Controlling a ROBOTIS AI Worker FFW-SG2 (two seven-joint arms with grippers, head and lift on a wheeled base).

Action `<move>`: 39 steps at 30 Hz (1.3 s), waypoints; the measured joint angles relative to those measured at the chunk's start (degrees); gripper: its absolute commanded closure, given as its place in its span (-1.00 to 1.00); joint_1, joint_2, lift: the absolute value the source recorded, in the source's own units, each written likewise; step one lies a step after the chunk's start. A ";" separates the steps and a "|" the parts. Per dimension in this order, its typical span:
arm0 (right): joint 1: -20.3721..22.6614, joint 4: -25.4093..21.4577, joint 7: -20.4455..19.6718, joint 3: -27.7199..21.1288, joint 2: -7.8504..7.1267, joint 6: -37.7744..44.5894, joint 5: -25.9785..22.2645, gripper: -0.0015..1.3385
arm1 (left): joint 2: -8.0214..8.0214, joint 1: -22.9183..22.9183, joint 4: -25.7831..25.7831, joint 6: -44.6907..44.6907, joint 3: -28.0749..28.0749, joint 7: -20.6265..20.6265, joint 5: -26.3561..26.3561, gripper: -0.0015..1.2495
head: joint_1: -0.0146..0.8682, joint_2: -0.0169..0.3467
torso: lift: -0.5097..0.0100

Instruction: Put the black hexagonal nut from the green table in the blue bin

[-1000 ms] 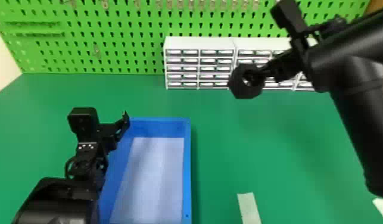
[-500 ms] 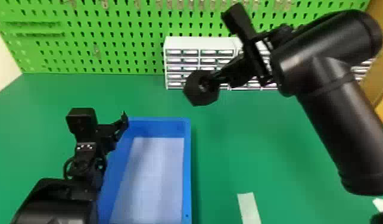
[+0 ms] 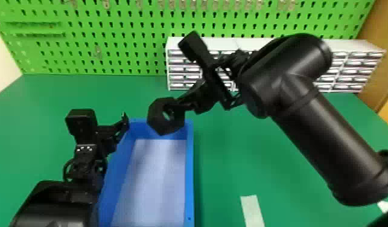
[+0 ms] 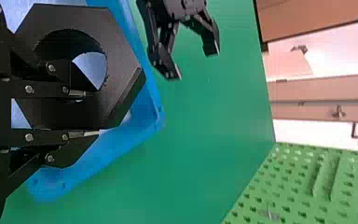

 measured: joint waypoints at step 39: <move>-0.01 7.09 -7.56 13.66 -0.08 -5.42 -13.68 0.31 | 0.00 -0.18 0.00 0.00 -0.09 0.04 0.26 -0.60 | 0.59 -0.63 | 0.59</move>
